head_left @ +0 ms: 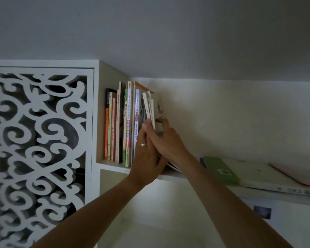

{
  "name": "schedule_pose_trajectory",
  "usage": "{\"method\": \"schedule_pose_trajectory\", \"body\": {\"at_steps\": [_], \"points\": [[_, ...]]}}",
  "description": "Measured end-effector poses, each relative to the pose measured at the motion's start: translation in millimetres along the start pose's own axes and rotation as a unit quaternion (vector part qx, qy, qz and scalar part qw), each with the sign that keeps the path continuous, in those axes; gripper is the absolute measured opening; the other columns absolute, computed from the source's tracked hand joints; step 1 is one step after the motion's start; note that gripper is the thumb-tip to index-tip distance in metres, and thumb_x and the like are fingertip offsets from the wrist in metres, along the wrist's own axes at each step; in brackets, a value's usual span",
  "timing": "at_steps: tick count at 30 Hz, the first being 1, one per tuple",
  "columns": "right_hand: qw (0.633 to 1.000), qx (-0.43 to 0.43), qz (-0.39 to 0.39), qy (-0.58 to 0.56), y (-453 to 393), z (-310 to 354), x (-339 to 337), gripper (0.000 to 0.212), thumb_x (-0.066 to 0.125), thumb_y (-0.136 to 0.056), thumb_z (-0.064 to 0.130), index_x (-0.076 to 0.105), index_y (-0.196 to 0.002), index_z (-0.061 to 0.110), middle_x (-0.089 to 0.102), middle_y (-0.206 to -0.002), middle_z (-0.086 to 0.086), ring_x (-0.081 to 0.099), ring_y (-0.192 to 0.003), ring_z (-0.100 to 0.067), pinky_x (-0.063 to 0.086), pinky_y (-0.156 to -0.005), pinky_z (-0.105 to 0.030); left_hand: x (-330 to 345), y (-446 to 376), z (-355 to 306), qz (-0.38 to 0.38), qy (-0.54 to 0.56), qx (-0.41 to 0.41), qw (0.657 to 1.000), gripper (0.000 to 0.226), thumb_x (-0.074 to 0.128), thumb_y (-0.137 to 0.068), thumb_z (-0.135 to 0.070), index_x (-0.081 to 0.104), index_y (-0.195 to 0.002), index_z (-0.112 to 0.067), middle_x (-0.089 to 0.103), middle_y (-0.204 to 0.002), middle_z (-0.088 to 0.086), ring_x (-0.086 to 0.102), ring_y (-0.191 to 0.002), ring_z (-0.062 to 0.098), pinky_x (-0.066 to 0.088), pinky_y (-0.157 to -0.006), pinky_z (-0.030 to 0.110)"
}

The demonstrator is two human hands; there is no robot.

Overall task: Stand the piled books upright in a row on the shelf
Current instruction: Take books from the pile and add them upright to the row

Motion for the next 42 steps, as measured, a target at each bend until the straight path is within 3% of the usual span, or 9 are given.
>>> {"method": "schedule_pose_trajectory", "body": {"at_steps": [8, 12, 16, 20, 27, 31, 34, 38, 42], "points": [[0.994, -0.005, 0.106, -0.014, -0.6, -34.2, -4.6, 0.077, 0.024, -0.081, 0.096, 0.016, -0.151, 0.064, 0.033, -0.162, 0.006, 0.037, -0.146, -0.022, 0.034, -0.117, -0.056, -24.6, -26.2, -0.4, -0.140, -0.047, 0.032, 0.988, 0.061, 0.063, -0.104, -0.011, 0.036, -0.156, 0.004, 0.030, -0.161, 0.022, 0.036, -0.149, 0.032, 0.039, -0.120, 0.049], [0.993, -0.038, 0.086, 0.075, 8.6, -49.9, -3.0, 0.058, 0.026, -0.102, 0.071, 0.020, -0.157, 0.052, 0.046, -0.156, -0.004, 0.053, -0.134, -0.025, 0.044, -0.112, -0.052, -33.3, -50.2, -2.5, -0.178, -0.121, 0.036, 0.976, 0.050, 0.056, -0.103, -0.012, 0.046, -0.150, 0.003, 0.035, -0.155, 0.019, 0.037, -0.145, 0.035, 0.033, -0.121, 0.047], [0.965, -0.087, 0.077, 0.236, 16.5, -79.7, 26.0, 0.078, 0.056, -0.102, 0.021, 0.010, -0.163, 0.007, 0.008, -0.171, -0.016, 0.041, -0.138, -0.044, 0.043, -0.105, -0.060, -26.0, -35.5, 10.2, -0.171, -0.090, -0.006, 0.981, 0.059, 0.051, -0.105, -0.019, 0.032, -0.158, 0.000, 0.032, -0.158, 0.024, 0.035, -0.147, 0.033, 0.034, -0.121, 0.047], [0.985, -0.055, 0.057, 0.156, 14.2, -70.5, 12.2, 0.058, 0.026, -0.110, 0.041, 0.008, -0.164, 0.034, 0.028, -0.166, -0.007, 0.035, -0.146, -0.030, 0.033, -0.118, -0.048, -19.3, -25.2, 3.5, -0.140, -0.127, 0.012, 0.982, 0.072, 0.056, -0.099, -0.025, 0.028, -0.158, 0.006, 0.031, -0.158, 0.030, 0.037, -0.146, 0.040, 0.036, -0.118, 0.054], [0.987, -0.039, 0.111, 0.108, 29.4, -65.9, 10.7, 0.059, 0.028, -0.111, 0.039, 0.001, -0.164, 0.036, 0.028, -0.167, -0.002, 0.033, -0.150, -0.023, 0.027, -0.124, -0.043, -16.9, -26.0, -1.3, -0.119, -0.129, -0.013, 0.984, 0.080, 0.059, -0.091, -0.018, 0.024, -0.159, 0.007, 0.028, -0.160, 0.029, 0.035, -0.146, 0.039, 0.035, -0.119, 0.052], [0.965, -0.023, 0.122, 0.230, 40.3, -61.7, -14.0, 0.047, 0.045, -0.104, 0.032, 0.041, -0.149, 0.019, 0.062, -0.118, -0.017, 0.060, -0.095, -0.030, 0.048, -0.076, -0.035, -12.4, -34.2, -18.8, -0.156, -0.115, -0.121, 0.974, 0.088, 0.057, -0.084, -0.004, 0.014, -0.160, 0.007, 0.017, -0.164, 0.029, 0.027, -0.150, 0.040, 0.038, -0.119, 0.053], [0.954, -0.013, 0.104, 0.281, 47.1, -59.0, -44.7, 0.030, 0.055, -0.096, 0.029, 0.067, -0.112, 0.007, 0.065, -0.106, -0.017, 0.064, -0.096, -0.034, 0.053, -0.077, -0.037, -3.9, -41.4, -48.2, -0.174, -0.197, -0.119, 0.958, 0.081, 0.058, -0.082, -0.003, 0.031, -0.158, 0.003, 0.028, -0.162, 0.031, 0.027, -0.151, 0.044, 0.030, -0.122, 0.057], [0.940, 0.042, 0.049, 0.336, 60.8, -66.8, -99.7, 0.037, 0.058, -0.097, 0.038, 0.066, -0.125, 0.015, 0.060, -0.125, -0.013, 0.060, -0.115, -0.032, 0.053, -0.094, -0.041, 33.0, -37.7, -81.2, -0.085, -0.121, 0.036, 0.988, 0.047, 0.049, -0.079, -0.013, 0.065, -0.122, -0.005, 0.052, -0.142, 0.023, 0.047, -0.135, 0.041, 0.042, -0.113, 0.053], [0.876, 0.175, 0.102, 0.437, 87.1, -102.2, -141.8, 0.071, 0.039, -0.096, 0.072, 0.058, -0.134, 0.015, 0.054, -0.133, -0.016, 0.051, -0.121, -0.035, 0.046, -0.101, -0.044, 72.8, -28.0, -83.2, 0.096, -0.007, 0.018, 0.995, 0.018, 0.057, -0.094, -0.016, 0.069, -0.105, -0.011, 0.065, -0.114, 0.009, 0.064, -0.099, 0.027, 0.056, -0.087, 0.045]]}}
Point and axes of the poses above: each hand's wrist, its own y-axis away from the middle knuckle, its own x-axis out of the palm, z = x × y, the point moved 7 cm from there along -y, towards the middle knuckle
